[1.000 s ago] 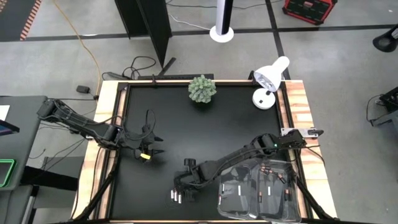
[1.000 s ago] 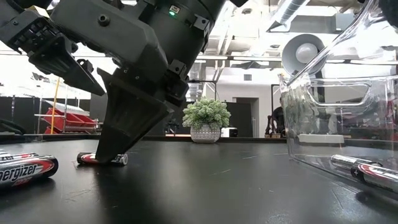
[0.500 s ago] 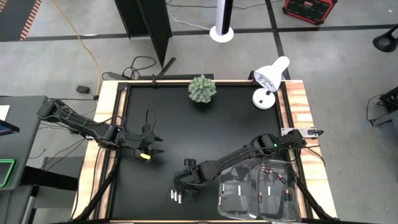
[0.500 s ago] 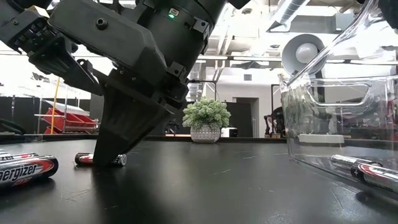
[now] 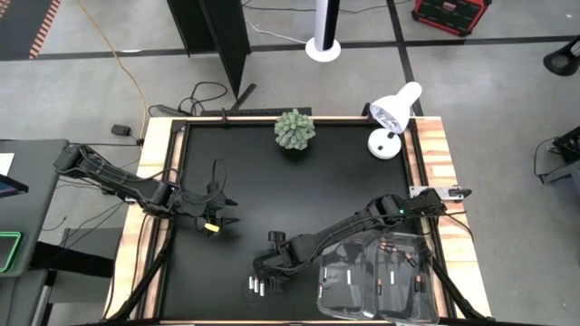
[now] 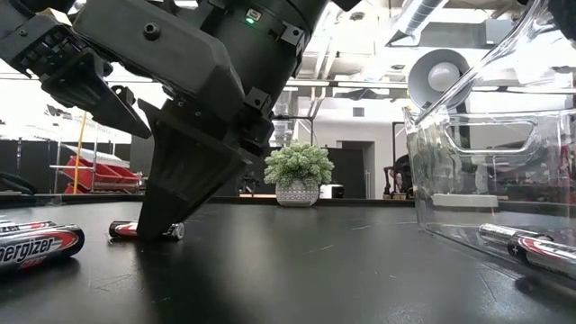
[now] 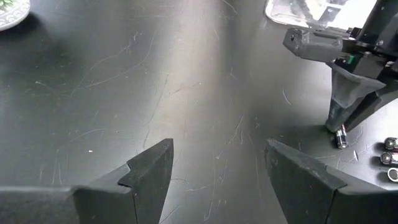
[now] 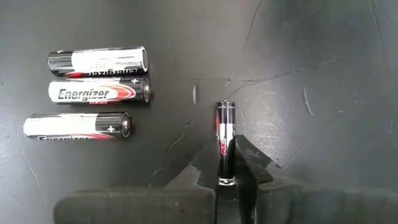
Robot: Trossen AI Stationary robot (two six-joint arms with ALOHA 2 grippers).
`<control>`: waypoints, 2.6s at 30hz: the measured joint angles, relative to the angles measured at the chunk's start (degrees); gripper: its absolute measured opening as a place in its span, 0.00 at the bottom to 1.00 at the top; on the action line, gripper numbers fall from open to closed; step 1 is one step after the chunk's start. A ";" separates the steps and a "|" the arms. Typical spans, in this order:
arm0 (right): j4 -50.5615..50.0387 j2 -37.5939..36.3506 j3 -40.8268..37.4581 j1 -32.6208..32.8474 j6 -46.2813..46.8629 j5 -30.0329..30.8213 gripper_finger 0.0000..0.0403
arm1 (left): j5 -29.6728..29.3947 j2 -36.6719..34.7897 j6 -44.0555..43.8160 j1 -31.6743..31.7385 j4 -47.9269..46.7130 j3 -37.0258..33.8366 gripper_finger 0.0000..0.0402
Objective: Sort batteries
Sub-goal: Put the silver battery into the left transparent bin
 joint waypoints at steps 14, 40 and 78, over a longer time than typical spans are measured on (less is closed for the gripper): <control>1.87 0.00 -0.04 0.21 -1.20 0.01 0.10 | 0.00 0.00 0.02 0.00 -0.02 0.00 0.61; -0.65 -0.11 3.34 0.23 -4.46 0.81 0.09 | 0.00 0.00 0.09 0.00 -0.68 0.00 0.61; -12.72 -15.40 18.53 5.48 -25.45 12.34 0.07 | 0.00 -0.02 0.31 0.00 -1.51 -0.02 0.61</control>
